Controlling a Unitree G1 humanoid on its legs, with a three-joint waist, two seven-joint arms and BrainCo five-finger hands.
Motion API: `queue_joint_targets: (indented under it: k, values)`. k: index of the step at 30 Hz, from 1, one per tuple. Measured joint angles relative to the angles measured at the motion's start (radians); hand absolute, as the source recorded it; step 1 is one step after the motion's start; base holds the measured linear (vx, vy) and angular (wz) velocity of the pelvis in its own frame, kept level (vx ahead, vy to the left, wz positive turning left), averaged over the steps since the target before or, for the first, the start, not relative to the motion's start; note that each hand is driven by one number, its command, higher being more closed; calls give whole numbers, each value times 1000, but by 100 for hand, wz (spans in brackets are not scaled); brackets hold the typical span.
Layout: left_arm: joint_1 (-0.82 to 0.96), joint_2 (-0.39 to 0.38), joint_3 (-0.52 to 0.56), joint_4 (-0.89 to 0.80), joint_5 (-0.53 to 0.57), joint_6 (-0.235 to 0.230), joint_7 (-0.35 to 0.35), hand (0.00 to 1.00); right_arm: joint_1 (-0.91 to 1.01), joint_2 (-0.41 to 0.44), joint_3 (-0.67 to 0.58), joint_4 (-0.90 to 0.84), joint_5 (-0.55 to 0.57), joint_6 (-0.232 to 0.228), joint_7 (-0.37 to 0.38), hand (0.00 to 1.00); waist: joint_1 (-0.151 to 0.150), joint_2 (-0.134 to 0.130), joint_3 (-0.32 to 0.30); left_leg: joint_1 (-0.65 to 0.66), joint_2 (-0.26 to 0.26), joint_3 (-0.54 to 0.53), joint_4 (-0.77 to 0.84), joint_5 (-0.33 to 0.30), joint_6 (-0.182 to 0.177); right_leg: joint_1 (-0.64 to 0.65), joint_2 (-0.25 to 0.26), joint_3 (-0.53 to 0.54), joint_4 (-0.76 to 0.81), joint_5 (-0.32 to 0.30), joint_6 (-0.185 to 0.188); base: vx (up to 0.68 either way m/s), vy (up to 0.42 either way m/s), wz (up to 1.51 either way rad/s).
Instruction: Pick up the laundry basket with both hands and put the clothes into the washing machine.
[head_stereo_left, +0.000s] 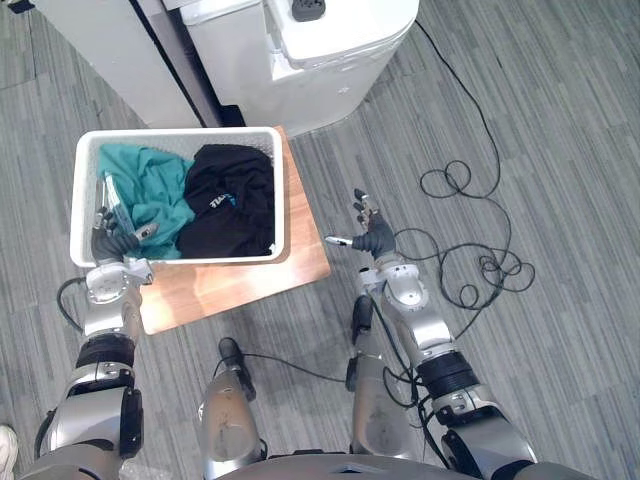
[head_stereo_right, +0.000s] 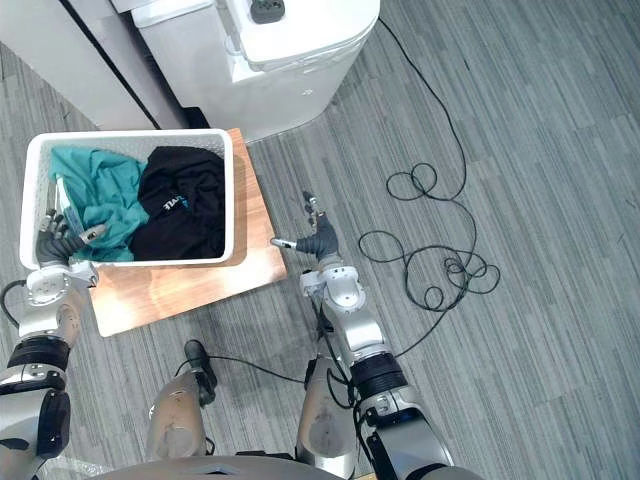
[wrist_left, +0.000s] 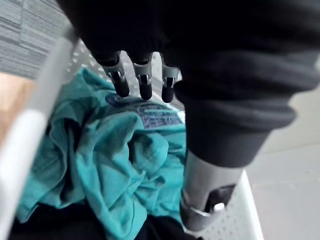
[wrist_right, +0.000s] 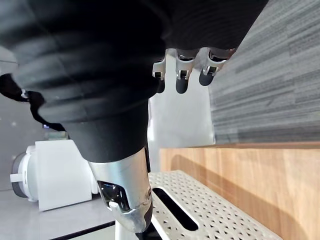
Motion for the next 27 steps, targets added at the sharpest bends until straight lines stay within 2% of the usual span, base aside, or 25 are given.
queue_joint_targets:
  k: [5,9,15,24,27]
  values:
    - [70,-109,-6,47,-6,0,-15,0,33,4,37,-2,-3,0,1,0,1,1,1,17,-2,10,-14,1,-2,5,1,4,0,0,0,-18,-5,-4]
    - [140,-166,-6,64,-16,-15,-15,0,39,6,42,-2,-5,0,1,0,5,9,5,33,-3,12,-17,1,-2,22,1,2,-4,0,1,-4,-1,-1]
    - [170,-180,-8,82,-61,-15,-31,0,46,9,44,-2,-22,3,0,0,8,14,7,50,-11,9,-51,13,-4,42,-3,-6,-13,1,6,-43,-10,3]
    - [176,-179,-4,95,-72,-15,-32,0,56,11,43,-2,-23,17,-2,0,3,14,5,73,-21,-4,-85,40,-7,58,-6,-21,-27,7,8,-2,-1,4]
    - [164,-175,0,90,-72,0,-25,0,55,11,36,-3,-23,18,-5,0,-1,13,3,74,-21,-8,-84,41,-7,73,-6,-26,-45,17,7,-25,0,5]
